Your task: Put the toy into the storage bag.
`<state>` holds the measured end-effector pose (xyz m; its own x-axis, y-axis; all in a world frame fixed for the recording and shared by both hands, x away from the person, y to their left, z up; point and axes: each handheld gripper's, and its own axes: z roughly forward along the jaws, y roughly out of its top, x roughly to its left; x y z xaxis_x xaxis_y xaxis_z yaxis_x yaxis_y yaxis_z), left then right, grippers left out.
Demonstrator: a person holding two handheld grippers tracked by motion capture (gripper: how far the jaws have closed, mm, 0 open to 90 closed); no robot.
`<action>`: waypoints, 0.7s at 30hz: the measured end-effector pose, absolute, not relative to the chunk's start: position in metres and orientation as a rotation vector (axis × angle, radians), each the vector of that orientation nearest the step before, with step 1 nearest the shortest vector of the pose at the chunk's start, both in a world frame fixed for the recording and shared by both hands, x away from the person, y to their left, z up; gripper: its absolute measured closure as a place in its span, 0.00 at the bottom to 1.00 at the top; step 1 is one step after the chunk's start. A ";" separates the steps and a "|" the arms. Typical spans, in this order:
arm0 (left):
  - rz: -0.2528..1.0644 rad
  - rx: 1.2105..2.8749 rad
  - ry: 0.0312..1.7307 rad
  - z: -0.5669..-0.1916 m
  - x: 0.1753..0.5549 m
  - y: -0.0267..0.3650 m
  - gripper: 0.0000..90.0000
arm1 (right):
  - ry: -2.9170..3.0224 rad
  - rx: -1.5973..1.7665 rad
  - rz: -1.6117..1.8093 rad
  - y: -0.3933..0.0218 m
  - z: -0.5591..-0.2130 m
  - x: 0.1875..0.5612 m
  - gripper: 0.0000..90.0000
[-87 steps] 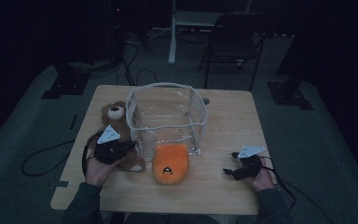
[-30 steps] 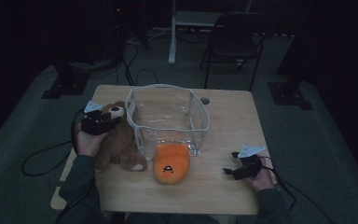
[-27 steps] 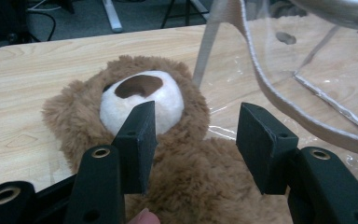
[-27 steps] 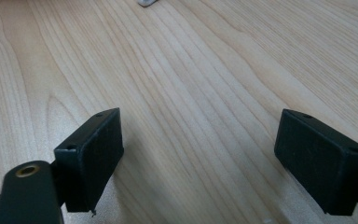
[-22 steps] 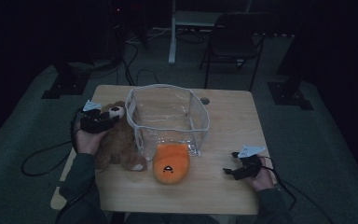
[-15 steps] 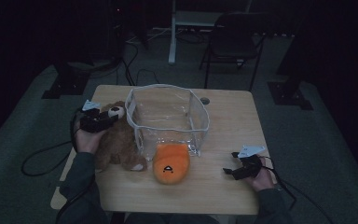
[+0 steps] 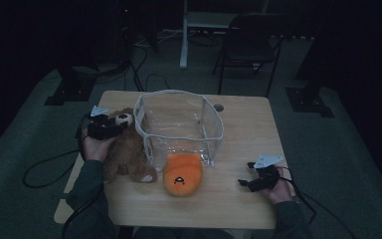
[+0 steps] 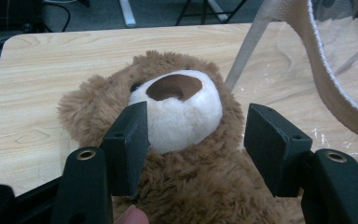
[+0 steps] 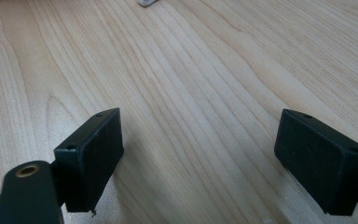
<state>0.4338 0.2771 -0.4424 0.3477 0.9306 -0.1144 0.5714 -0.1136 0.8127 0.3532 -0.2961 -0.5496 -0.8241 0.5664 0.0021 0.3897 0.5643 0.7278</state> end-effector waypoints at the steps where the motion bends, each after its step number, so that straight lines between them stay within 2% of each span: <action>1: 0.557 1.792 1.332 -0.443 0.434 0.277 0.44 | 2.567 0.798 1.109 -0.296 -0.550 0.353 0.16; 11: 0.523 1.775 1.395 -0.448 0.438 0.272 0.44 | 2.567 0.798 1.109 -0.296 -0.550 0.353 0.16; 21: 0.544 1.719 1.505 -0.444 0.445 0.265 0.35 | 2.567 0.799 1.109 -0.296 -0.550 0.353 0.16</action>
<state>0.4451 0.2648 -0.4437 0.2102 0.9630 -0.1685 0.6329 -0.0026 0.7743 0.3532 -0.2961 -0.5495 -0.8240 0.5666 0.0022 0.3899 0.5641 0.7279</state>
